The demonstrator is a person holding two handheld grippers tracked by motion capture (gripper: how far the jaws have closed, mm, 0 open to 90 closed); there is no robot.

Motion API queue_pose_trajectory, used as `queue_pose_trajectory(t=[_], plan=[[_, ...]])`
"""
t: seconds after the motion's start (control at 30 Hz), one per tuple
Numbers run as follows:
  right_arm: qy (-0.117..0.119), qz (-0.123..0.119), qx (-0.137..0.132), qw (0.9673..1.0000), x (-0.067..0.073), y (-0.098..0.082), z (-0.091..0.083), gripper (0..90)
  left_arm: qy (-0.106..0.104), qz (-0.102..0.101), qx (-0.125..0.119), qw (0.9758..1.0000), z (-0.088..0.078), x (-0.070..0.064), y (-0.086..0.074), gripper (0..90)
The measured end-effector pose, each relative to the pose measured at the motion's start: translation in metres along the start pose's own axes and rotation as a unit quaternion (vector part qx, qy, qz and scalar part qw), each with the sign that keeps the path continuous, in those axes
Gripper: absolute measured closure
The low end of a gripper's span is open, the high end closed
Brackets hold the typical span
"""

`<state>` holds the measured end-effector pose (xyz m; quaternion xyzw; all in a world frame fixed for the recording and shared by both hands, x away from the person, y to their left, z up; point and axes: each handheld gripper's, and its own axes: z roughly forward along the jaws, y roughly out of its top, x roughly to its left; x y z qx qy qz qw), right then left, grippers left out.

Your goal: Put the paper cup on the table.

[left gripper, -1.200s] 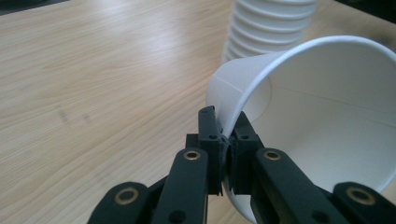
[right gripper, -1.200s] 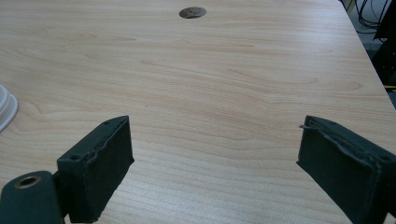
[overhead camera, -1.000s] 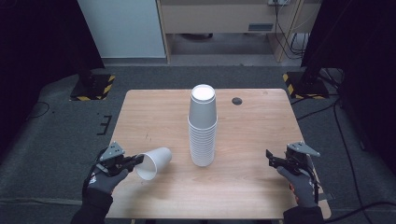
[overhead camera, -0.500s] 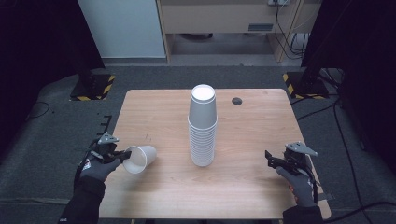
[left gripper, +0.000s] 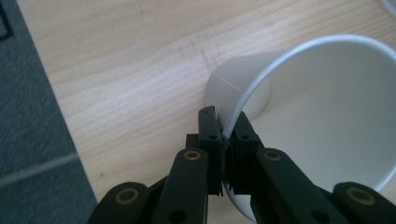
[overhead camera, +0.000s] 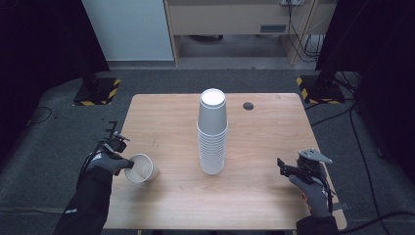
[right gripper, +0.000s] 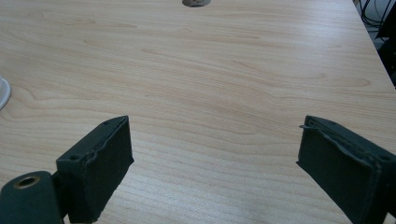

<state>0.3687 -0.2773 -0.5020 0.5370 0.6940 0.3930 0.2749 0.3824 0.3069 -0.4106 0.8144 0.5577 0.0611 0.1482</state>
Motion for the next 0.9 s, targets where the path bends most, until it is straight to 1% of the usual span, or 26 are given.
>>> queue_pose_trajectory(t=[0.07,0.17,0.2,0.23,0.27,0.3,0.33,0.47,0.5,0.53,0.57,0.6,0.63,0.7,0.73,0.77,0.8,0.83,0.87,0.9], plan=[[0.000,0.000,0.000,1.0000,0.000,0.000,0.000,10.1,0.004,-0.011,0.016,0.9998,0.001,0.000,0.004,85.8],[0.001,0.003,-0.001,1.0000,0.000,0.000,0.000,10.0,0.007,-0.029,0.030,0.9991,0.002,-0.001,0.010,85.7],[0.001,0.003,-0.003,1.0000,0.000,0.000,0.000,10.0,0.008,-0.032,0.036,0.9988,0.001,-0.001,0.012,85.8],[0.002,0.004,-0.002,1.0000,0.000,0.001,-0.001,10.0,0.003,-0.041,0.047,0.9981,0.001,-0.002,0.014,85.8],[0.002,0.003,-0.002,1.0000,0.000,0.001,-0.001,10.0,0.000,-0.044,0.055,0.9975,0.002,-0.002,0.015,85.8],[0.002,0.004,-0.002,1.0000,0.000,0.001,-0.001,10.0,-0.002,-0.049,0.066,0.9966,0.002,-0.002,0.015,85.7],[0.003,0.004,-0.002,1.0000,0.000,0.001,-0.001,10.0,0.001,-0.054,0.072,0.9959,0.002,-0.002,0.016,85.7],[0.004,0.005,-0.003,1.0000,0.000,0.001,-0.001,10.0,-0.002,-0.063,0.107,0.9923,0.004,-0.002,0.018,85.6],[0.004,0.004,-0.004,1.0000,0.000,0.001,-0.001,10.0,-0.003,-0.066,0.112,0.9915,0.005,-0.002,0.019,85.6],[0.005,0.005,-0.004,1.0000,-0.001,0.001,-0.001,10.0,-0.005,-0.069,0.122,0.9901,0.005,-0.002,0.019,85.5],[0.004,0.005,-0.004,1.0000,0.000,0.001,-0.001,10.0,-0.008,-0.071,0.123,0.9898,0.005,-0.002,0.019,85.4],[0.004,0.006,-0.004,1.0000,0.000,0.001,-0.001,10.0,-0.006,-0.073,0.123,0.9896,0.006,-0.002,0.020,85.3],[0.005,0.006,-0.004,1.0000,0.000,0.001,-0.001,10.0,-0.001,-0.073,0.120,0.9901,0.006,-0.001,0.020,84.1],[0.005,0.007,-0.004,1.0000,0.000,0.001,-0.001,9.9,-0.003,-0.077,0.118,0.9900,0.007,0.000,0.019,77.1],[0.005,0.007,-0.004,1.0000,-0.001,0.001,-0.001,9.9,-0.005,-0.079,0.112,0.9906,0.007,0.000,0.019,71.7],[0.006,0.007,-0.004,1.0000,0.000,0.001,-0.001,9.9,-0.008,-0.079,0.103,0.9915,0.006,0.000,0.018,71.7],[0.005,0.007,-0.003,1.0000,-0.001,0.001,-0.001,9.9,-0.009,-0.080,0.093,0.9923,0.005,0.000,0.018,67.9],[0.005,0.007,-0.003,1.0000,-0.001,0.001,-0.001,9.9,-0.010,-0.085,0.074,0.9936,0.003,0.000,0.018,60.7],[0.004,0.007,-0.003,1.0000,-0.001,0.001,0.000,9.9,-0.010,-0.085,0.054,0.9948,0.000,0.000,0.017,55.5],[0.004,0.008,-0.003,1.0000,-0.001,0.001,-0.001,9.9,-0.009,-0.078,0.038,0.9962,-0.005,0.000,0.016,52.0]])
